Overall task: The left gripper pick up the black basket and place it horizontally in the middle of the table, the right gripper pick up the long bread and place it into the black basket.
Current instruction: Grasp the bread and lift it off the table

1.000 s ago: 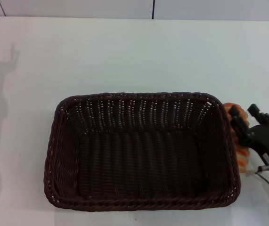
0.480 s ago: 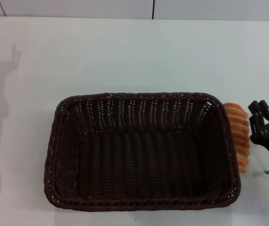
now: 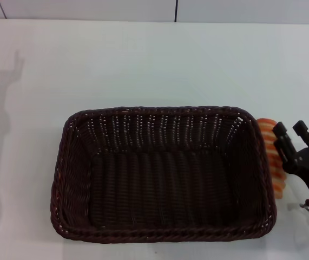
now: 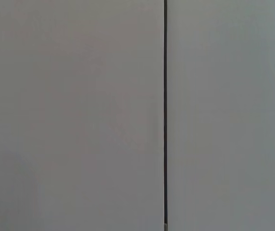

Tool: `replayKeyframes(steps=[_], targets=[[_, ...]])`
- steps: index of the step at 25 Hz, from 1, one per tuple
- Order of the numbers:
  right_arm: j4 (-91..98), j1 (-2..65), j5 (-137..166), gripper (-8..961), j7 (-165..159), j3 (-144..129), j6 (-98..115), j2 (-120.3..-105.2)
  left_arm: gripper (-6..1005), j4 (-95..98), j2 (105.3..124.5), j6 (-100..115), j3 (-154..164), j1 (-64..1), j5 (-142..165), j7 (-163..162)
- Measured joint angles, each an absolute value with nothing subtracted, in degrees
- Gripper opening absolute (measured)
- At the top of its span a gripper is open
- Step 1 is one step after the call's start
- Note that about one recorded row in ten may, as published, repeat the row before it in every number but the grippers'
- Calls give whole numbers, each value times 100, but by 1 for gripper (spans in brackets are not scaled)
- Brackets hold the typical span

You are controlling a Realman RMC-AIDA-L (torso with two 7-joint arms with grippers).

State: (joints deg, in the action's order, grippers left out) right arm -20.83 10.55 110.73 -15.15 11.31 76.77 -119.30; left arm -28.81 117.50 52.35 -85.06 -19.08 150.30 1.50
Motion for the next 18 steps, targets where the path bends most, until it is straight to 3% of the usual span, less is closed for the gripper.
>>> replayKeyframes(steps=[2, 4, 11, 18], targets=[[-2092, 1066, 11073, 410, -1518, 1129, 7568, -11931, 792, -2882, 11750, 5234, -8507, -1918, 15030, 150], [-2101, 1066, 11073, 627, -1498, 1127, 7456, -11941, 792, -2884, 11750, 5230, -8499, -1934, 15030, 150], [-2093, 1088, 11054, 810, -1480, 1125, 7256, -11944, 792, -2871, 11754, 5226, -8468, -1967, 15032, 149], [-2099, 1242, 11062, 831, -1509, 1109, 6855, -11938, 792, -2866, 11754, 5226, -8455, -1978, 15042, 149]])
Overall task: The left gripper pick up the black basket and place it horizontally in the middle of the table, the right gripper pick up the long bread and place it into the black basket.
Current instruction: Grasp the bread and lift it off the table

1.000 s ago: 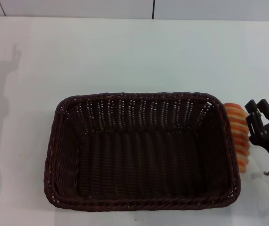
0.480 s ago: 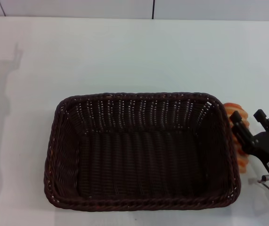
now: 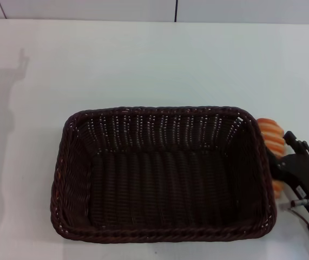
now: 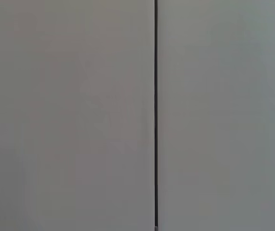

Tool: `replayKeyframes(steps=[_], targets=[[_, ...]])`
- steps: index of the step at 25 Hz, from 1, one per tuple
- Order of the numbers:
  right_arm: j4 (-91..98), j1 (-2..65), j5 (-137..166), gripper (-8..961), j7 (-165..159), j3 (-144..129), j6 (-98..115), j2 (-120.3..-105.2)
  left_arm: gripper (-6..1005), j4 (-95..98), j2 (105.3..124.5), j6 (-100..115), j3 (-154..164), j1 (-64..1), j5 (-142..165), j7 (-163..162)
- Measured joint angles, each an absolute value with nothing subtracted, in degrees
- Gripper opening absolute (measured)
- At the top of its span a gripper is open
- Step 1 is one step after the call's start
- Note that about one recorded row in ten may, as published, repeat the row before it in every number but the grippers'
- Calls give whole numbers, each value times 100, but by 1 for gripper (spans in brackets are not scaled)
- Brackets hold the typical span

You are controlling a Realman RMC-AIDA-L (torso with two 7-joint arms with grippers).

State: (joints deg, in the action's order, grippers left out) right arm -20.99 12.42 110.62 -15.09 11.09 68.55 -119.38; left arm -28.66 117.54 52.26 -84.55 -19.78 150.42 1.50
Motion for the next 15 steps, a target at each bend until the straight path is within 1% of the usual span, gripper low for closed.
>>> replayKeyframes(steps=[4, 9, 15], targets=[[-2162, 1324, 11073, 838, -1526, 955, 6780, -11924, 792, -2869, 11751, 5227, -8455, -1978, 15041, 149], [-2214, 1225, 11041, 828, -1512, 989, 6830, -11929, 792, -2879, 11744, 5229, -8454, -1978, 15039, 149], [-2212, 958, 11016, 644, -1514, 1254, 7258, -11928, 792, -2883, 11744, 5229, -8498, -1978, 15223, 149]])
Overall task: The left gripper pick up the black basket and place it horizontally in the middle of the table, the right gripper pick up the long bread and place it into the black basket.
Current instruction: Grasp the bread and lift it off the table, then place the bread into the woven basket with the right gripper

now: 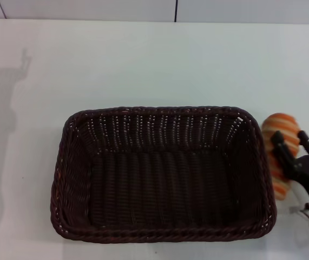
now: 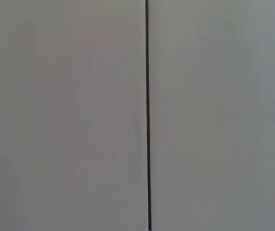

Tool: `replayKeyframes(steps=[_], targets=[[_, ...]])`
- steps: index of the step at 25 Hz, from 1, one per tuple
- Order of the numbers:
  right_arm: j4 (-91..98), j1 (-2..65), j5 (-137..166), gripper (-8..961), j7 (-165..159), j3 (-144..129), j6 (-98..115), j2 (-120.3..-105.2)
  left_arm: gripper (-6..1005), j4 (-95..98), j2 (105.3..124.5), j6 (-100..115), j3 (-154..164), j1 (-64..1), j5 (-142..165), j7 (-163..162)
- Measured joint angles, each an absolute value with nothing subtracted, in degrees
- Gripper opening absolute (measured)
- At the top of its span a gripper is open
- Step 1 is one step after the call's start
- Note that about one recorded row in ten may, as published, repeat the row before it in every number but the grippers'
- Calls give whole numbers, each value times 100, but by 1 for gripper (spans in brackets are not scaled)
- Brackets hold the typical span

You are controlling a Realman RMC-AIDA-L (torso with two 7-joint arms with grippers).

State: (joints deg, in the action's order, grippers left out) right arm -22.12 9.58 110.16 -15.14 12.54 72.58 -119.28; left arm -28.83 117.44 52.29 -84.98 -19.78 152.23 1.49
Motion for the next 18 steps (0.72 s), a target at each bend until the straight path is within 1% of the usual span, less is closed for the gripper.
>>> replayKeyframes(steps=[1, 7, 9, 10, 11, 15, 17, 18], targets=[[-2203, 877, 11014, 615, -1495, 1322, 7467, -11927, 792, -2883, 11745, 5228, -8499, -1978, 15242, 148], [-2169, 597, 11012, 593, -1475, 1349, 8590, -11926, 792, -2883, 11748, 5224, -8500, -1978, 15251, 131], [-2134, 459, 11101, 586, -1473, 1244, 9626, -11927, 792, -2883, 11753, 5222, -8499, -1976, 15251, 114], [-2134, 459, 11101, 582, -1473, 1244, 9626, -11927, 792, -2884, 11756, 5221, -8499, -1974, 15254, 114], [-2105, 427, 11249, 578, -1473, 1119, 10281, -11928, 792, -2883, 11757, 5221, -8499, -1973, 15253, 115], [-2095, 498, 11554, 546, -1473, 951, 11097, -11925, 792, -2883, 11759, 5220, -8499, -1970, 15254, 115], [-2060, 838, 12046, 522, -1599, 889, 11239, -11925, 792, -2882, 11759, 5219, -8500, -1968, 15253, 105], [-2060, 838, 12046, 514, -1599, 889, 11239, -11925, 792, -2882, 11759, 5219, -8500, -1968, 15253, 105]])
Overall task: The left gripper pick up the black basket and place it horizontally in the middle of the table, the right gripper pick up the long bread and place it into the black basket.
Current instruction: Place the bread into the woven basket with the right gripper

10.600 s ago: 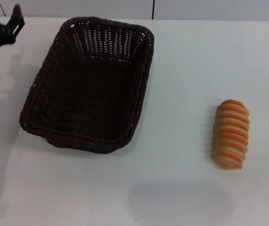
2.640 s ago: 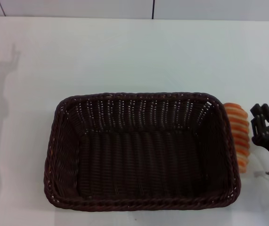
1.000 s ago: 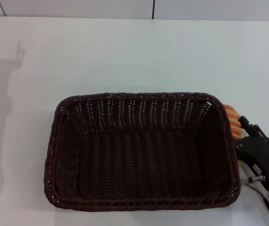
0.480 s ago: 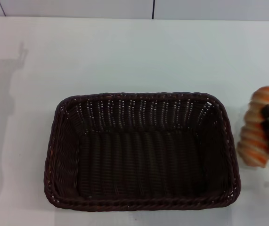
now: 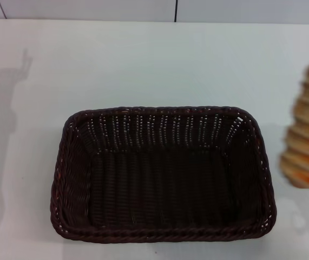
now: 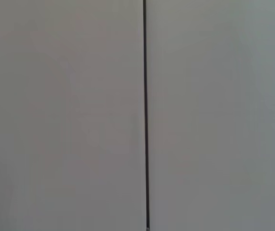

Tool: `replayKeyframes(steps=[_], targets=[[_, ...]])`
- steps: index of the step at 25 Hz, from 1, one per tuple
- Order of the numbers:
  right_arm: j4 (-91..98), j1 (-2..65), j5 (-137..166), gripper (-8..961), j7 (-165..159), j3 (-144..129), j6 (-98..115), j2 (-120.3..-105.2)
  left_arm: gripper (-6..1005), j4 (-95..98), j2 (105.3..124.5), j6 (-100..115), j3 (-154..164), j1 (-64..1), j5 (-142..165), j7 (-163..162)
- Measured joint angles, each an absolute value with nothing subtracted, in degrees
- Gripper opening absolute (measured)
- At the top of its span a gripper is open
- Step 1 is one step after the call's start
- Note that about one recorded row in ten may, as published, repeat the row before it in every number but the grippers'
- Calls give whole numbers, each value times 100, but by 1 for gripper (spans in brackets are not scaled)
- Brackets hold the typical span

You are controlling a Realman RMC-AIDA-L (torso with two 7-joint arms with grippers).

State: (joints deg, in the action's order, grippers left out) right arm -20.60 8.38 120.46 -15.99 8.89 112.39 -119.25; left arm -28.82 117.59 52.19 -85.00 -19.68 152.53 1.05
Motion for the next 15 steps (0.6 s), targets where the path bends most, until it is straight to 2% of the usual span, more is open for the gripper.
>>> replayKeyframes(steps=[3, 5, 11, 15], targets=[[-1967, 1377, 12517, 490, -1723, 709, 10558, -11933, 792, -2883, 11760, 5220, -8499, -1968, 15259, 104], [-2003, 1468, 12545, 474, -1764, 688, 10337, -11937, 792, -2884, 11765, 5223, -8499, -1963, 15257, 103], [-2219, 1778, 12582, 506, -1949, 676, 9465, -11940, 792, -2890, 11768, 5249, -8502, -1922, 15257, 100], [-2305, 1813, 12585, 678, -1979, 669, 9327, -11941, 792, -2889, 11768, 5258, -8516, -1915, 15253, 98]])
